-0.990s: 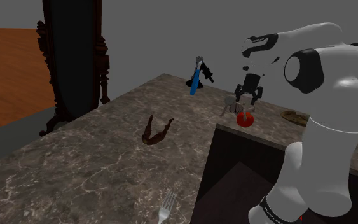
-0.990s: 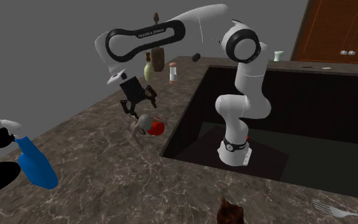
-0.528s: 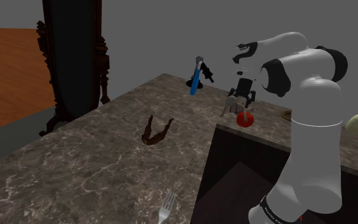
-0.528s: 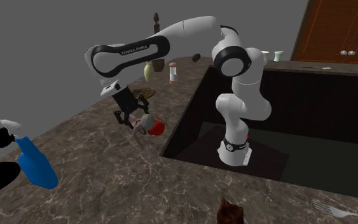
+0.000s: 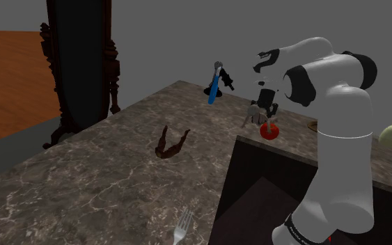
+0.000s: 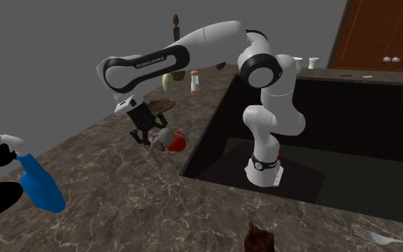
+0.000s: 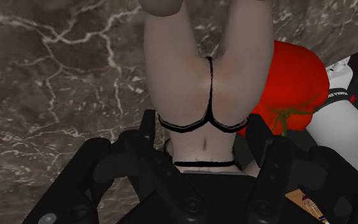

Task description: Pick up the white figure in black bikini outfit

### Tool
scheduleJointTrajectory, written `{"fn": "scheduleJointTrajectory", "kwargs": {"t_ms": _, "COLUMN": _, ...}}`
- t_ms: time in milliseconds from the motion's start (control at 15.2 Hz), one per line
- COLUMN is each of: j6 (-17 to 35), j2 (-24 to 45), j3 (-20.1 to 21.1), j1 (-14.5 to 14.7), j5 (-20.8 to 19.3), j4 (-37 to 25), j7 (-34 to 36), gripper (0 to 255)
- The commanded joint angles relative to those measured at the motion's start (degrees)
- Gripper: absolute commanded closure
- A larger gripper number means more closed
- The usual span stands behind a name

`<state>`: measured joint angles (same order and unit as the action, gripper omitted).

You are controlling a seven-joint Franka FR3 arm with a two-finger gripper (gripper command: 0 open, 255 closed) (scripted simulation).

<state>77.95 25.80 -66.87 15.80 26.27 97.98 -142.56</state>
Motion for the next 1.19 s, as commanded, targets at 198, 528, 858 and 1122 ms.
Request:
{"fn": "scheduleJointTrajectory", "kwargs": {"t_ms": 198, "j6": 0.05, "j2": 0.07, "j3": 0.03, "j1": -0.06, "j5": 0.01, "j4": 0.00, "j7": -0.02, "gripper": 255}}
{"fn": "scheduleJointTrajectory", "kwargs": {"t_ms": 528, "j6": -1.77, "j2": -0.75, "j3": -0.45, "j1": 0.16, "j5": -0.58, "j4": -1.52, "j7": 0.67, "gripper": 255}}
{"fn": "scheduleJointTrajectory", "kwargs": {"t_ms": 858, "j6": -5.10, "j2": -1.65, "j3": -0.91, "j1": -0.11, "j5": -1.27, "j4": -4.67, "j7": 1.59, "gripper": 255}}
{"fn": "scheduleJointTrajectory", "kwargs": {"t_ms": 1122, "j6": -7.92, "j2": -2.10, "j3": -1.07, "j1": -0.65, "j5": -1.59, "j4": -7.51, "j7": 2.22, "gripper": 255}}
